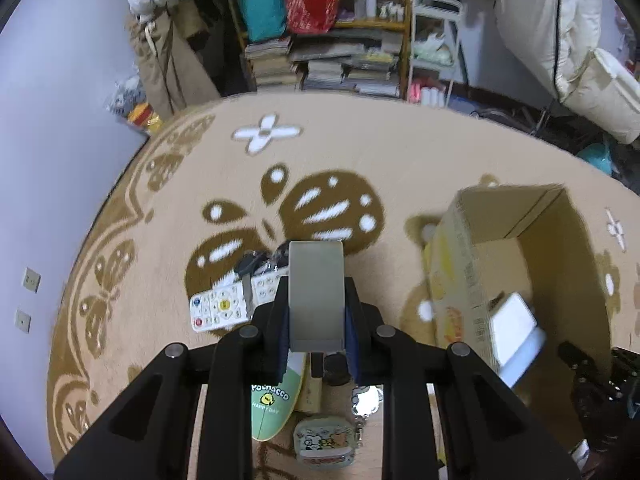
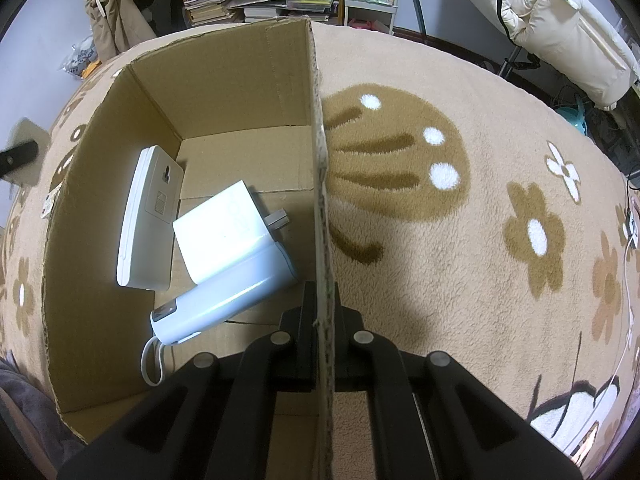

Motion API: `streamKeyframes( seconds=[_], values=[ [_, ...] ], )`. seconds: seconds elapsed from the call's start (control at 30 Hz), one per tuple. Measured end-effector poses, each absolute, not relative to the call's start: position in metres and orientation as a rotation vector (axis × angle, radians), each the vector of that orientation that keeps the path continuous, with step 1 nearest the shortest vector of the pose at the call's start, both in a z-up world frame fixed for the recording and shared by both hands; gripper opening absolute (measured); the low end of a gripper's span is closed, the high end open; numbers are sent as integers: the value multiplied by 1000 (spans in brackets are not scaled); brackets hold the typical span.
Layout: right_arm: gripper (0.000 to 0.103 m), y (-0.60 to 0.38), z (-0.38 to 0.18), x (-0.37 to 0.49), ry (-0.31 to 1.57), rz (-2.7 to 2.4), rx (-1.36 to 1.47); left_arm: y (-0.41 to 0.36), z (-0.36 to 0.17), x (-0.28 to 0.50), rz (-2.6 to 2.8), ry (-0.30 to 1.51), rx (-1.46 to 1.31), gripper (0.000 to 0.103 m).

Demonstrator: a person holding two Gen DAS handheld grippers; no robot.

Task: Organize rigid objects
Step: 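Lift the adapter with the left tool and carry it over the box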

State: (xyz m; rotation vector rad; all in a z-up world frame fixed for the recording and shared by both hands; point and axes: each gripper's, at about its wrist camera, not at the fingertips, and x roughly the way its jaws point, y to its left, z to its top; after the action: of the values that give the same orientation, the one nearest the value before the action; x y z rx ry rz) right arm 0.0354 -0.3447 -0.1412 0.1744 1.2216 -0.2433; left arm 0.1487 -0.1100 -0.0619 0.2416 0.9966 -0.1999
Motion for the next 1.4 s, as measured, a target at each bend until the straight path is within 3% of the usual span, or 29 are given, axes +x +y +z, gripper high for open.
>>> streamKeyframes(
  seconds=[0.6, 1.4],
  values=[
    [5, -344, -141, 36, 1222, -245, 173, -159, 1, 84, -530, 816, 200, 21],
    [5, -349, -138, 37, 1221, -251, 175, -208, -79, 82, -621, 1000, 273, 21]
  ],
)
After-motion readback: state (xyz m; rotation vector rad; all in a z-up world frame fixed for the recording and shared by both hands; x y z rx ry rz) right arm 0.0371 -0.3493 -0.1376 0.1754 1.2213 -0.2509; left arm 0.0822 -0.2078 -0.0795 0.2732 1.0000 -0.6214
